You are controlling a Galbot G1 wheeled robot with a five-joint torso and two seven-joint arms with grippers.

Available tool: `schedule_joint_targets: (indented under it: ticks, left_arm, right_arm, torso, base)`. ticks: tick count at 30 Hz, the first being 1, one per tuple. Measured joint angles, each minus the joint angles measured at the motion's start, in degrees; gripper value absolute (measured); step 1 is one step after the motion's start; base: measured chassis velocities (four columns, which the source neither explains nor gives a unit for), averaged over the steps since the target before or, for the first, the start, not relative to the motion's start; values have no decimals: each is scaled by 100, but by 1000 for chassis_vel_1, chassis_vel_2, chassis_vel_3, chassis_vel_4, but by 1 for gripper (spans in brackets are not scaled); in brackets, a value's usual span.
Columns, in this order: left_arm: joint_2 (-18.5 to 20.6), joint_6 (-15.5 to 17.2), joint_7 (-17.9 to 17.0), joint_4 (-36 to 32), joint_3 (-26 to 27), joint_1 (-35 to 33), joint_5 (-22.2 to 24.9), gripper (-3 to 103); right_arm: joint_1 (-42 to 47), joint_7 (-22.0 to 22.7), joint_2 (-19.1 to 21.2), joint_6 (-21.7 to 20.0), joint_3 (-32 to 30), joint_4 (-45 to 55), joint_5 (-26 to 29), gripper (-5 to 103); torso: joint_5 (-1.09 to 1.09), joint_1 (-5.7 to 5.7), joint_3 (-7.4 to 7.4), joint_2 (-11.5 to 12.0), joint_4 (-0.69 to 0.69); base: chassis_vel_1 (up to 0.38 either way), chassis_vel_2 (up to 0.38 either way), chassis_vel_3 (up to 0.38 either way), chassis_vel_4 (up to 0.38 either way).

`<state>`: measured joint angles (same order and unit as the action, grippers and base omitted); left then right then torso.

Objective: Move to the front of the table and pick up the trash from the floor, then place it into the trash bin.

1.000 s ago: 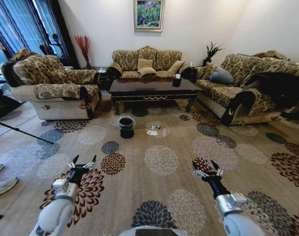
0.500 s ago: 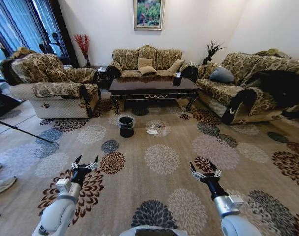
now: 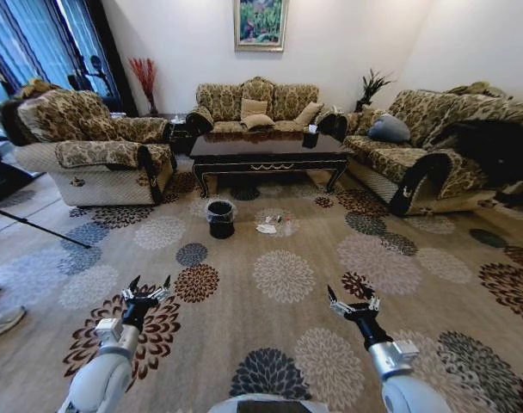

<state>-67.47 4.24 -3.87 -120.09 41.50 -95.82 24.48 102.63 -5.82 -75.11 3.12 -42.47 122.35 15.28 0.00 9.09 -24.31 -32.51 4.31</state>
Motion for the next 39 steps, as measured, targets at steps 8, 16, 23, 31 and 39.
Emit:
schedule_joint_targets:
  ticks: [8,16,23,31,39]
  left_arm:
    - [28,18,-1,28,-5,70,-3,100]
    - [14,47,18,-12,-196,39,-6,100]
    - [32,73,18,-18,-389,45,-128,100]
    - [-2,95,-14,-62,-596,143,-266,100]
    - [-55,83,-55,-64,-683,45,-412,100]
  right_arm:
    - [-5,1,18,-1,-10,-32,16,100]
    - [-562,21,355,-261,255,-399,192,100]
    - [-811,52,515,-311,298,-562,364,100]
    - [-574,62,359,-246,311,-383,155,100]
    - [-469,50,362,-168,296,-362,41,100]
  torso:
    - [-1,-63,99,163,1]
    - [1,-147,226,374,-2]
    - [0,-206,320,527,0]
    - [-1,-283,435,719,2]
    - [-1,-358,565,922,0]
  base:
    - [0,0,0,0]
    - [0,0,0,0]
    - [0,0,0,0]
    - [0,0,0,0]
    - [0,0,0,0]
